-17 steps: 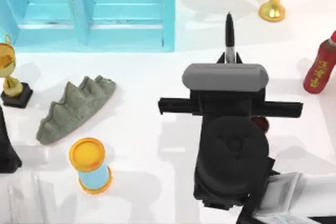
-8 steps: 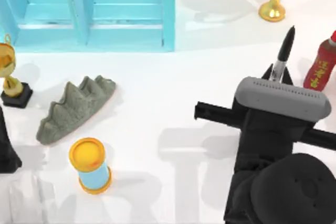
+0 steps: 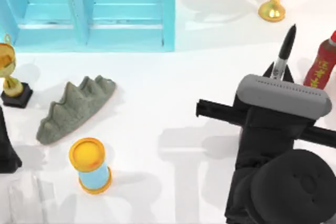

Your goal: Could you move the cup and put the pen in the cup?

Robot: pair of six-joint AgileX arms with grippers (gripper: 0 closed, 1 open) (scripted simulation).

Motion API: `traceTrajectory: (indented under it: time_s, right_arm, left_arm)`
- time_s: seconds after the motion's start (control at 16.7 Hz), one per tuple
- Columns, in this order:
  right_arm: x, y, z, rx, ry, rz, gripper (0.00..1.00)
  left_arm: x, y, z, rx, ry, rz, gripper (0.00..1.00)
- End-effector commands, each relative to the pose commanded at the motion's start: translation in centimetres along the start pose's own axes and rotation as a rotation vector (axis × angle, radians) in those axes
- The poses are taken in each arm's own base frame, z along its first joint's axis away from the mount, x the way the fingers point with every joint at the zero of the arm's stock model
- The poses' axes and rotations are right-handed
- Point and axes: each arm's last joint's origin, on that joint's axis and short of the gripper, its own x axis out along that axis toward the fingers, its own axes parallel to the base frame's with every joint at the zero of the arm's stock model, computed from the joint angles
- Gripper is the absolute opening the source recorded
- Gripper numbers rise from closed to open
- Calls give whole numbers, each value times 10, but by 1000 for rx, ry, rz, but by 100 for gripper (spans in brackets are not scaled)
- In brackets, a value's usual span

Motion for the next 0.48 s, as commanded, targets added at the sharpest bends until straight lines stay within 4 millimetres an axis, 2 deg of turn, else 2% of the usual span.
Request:
traceTrajectory:
  time_s: [0.48]
  right_arm:
    - [18,0,-9,1,-4,1,0]
  left_arm:
    - [0,0,0,0,0,0,100]
